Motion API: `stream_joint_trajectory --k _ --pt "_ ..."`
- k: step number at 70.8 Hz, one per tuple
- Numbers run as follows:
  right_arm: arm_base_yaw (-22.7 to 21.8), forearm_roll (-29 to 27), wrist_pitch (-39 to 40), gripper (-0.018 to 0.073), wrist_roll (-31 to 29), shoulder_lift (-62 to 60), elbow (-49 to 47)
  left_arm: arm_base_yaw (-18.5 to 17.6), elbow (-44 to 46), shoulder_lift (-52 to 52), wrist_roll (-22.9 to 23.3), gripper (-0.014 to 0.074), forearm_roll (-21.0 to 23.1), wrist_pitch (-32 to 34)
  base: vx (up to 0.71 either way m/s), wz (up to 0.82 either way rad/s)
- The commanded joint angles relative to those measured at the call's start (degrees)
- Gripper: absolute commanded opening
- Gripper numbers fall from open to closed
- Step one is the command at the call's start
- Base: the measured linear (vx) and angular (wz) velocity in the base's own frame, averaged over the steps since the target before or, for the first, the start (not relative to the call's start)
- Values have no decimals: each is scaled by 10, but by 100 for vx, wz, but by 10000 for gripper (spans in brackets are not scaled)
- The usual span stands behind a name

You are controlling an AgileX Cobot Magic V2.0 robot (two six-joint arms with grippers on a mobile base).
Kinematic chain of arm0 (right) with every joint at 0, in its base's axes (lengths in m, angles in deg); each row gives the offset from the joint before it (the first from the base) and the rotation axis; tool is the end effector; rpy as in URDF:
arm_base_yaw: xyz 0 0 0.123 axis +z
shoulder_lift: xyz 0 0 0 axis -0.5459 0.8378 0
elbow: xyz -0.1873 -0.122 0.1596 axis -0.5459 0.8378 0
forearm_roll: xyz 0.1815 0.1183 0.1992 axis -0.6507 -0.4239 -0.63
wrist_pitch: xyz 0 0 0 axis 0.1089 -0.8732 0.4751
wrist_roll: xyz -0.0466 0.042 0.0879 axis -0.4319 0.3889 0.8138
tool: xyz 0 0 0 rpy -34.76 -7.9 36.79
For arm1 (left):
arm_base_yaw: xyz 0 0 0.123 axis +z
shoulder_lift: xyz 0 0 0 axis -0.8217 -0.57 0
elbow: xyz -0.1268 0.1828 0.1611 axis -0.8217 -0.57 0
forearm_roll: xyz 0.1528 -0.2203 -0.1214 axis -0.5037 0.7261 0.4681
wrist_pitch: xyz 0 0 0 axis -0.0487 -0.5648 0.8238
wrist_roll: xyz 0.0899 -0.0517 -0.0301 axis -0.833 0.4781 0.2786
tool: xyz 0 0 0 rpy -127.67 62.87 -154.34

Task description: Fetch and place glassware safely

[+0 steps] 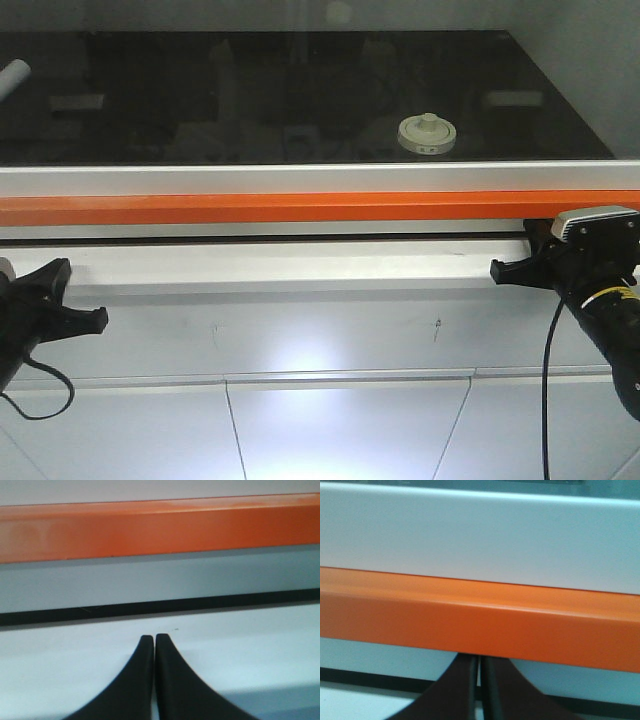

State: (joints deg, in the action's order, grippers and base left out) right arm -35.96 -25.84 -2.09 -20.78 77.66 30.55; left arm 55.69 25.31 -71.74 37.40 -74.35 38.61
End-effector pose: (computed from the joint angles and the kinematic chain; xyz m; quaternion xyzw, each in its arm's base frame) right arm 0.3359 0.0033 0.0980 -0.0732 0.7337 0.0258 0.6750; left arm 0.2862 -0.0073 0.0888 0.0384 0.7627 -0.0200 0.6453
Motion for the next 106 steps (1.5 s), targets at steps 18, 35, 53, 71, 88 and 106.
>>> stream_joint_trajectory --k 18,35,53,71,88,106 --pt "-2 4 74 -3 1 -22 -17 -2 67 9 0 -7 7 51 0 0" --pt "-2 5 64 -3 1 -22 -17 -2 97 9 -1 -7 8 2 0 0" --pt "-2 5 65 -3 1 -22 -17 -2 114 9 -4 -7 8 24 0 0" --pt "-2 5 68 -3 1 -22 -17 -2 119 11 -4 -7 8 47 0 0" --pt "-2 6 84 -3 1 -26 -17 -2 119 22 -4 -7 8 60 0 0" --pt "-2 6 64 -3 1 -60 -19 -2 120 58 -14 -7 12 35 0 0"
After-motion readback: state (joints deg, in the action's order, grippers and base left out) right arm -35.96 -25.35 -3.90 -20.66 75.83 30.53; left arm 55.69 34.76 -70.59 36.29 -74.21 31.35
